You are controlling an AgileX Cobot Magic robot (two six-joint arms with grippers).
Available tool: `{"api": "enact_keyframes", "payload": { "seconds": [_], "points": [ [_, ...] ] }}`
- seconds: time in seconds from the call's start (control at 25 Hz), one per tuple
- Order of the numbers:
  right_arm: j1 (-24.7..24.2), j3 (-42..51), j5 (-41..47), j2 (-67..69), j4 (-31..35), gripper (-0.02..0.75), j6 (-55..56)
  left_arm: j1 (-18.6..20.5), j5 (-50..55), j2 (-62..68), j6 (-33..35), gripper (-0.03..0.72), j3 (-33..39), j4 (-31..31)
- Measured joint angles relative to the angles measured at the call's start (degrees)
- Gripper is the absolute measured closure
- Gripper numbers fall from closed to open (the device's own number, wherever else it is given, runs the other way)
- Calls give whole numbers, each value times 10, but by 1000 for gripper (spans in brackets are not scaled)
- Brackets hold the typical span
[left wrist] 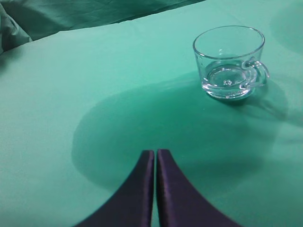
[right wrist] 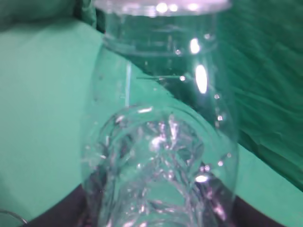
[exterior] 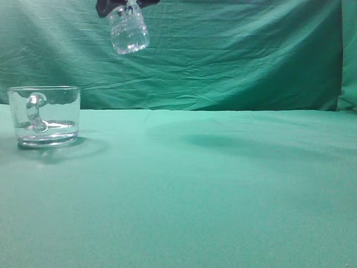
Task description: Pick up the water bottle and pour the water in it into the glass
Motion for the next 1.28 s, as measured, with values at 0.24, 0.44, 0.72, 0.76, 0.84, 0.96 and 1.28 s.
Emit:
{"api": "enact_keyframes", "payload": {
  "seconds": [0.24,0.44,0.72,0.76,0.84,0.96,1.28],
  "points": [
    [0,88,-2,-106,0,417,16,0,0,0,0,688,0,0],
    [0,209,23,-205,1,417,55,0,0,0,0,688,0,0],
    [-31,379,100,-311,-9,417,130,0,0,0,0,688,0,0],
    [-42,397,100,-322,-12,417,142,0,0,0,0,688,0,0],
    [-73,423,90,-335,-15,417,152,0,0,0,0,688,0,0],
    [-123,444,53,-342,-17,417,153,0,0,0,0,688,0,0],
    [-213,463,-31,-326,-28,417,60,0,0,0,0,688,0,0]
  ]
}}
